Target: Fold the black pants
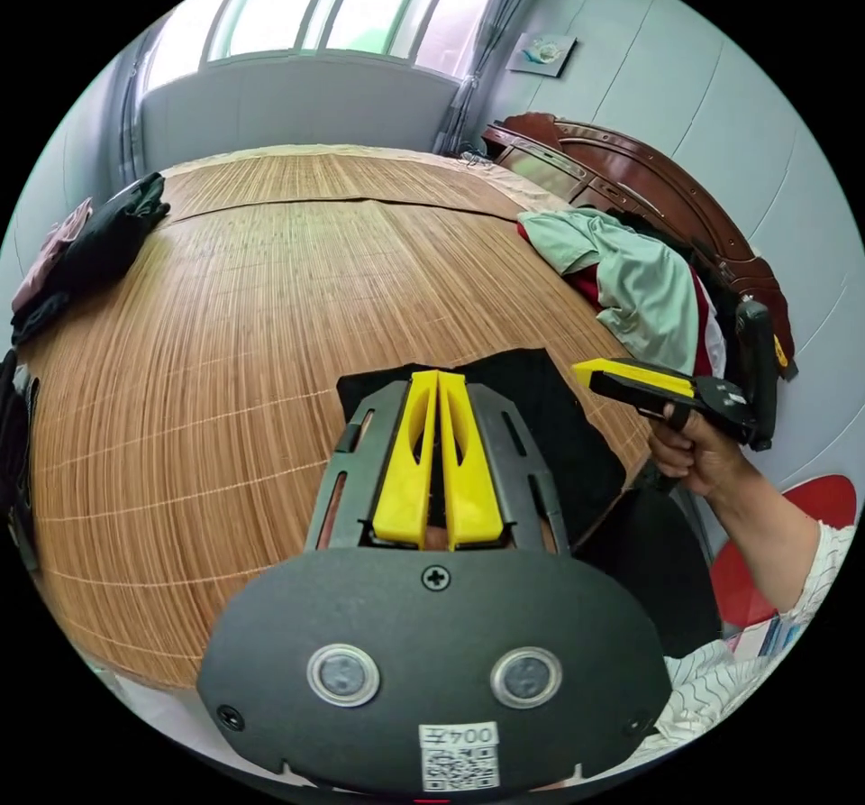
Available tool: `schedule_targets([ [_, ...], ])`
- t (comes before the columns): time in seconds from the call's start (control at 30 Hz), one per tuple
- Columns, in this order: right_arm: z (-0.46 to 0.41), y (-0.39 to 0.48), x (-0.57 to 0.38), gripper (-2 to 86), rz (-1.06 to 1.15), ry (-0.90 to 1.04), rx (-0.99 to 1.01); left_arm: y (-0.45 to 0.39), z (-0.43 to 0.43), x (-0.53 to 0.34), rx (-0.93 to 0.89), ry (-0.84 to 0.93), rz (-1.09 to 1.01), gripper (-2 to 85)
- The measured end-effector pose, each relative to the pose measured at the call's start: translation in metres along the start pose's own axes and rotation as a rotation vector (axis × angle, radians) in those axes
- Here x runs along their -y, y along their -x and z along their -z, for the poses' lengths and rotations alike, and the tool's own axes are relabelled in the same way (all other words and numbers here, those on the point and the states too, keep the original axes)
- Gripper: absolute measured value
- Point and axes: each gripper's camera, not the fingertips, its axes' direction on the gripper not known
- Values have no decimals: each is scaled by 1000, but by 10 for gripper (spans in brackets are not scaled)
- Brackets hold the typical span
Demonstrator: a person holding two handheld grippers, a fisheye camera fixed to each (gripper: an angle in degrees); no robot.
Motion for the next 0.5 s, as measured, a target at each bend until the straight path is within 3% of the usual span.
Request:
schedule_targets([
  [0.2, -37, -61, 26, -7, -21, 70, 32, 20, -62, 19, 91, 150, 87, 1],
  [0.5, -43, -185, 9, -2, -145, 46, 196, 60, -90, 12, -18, 168, 196, 2],
])
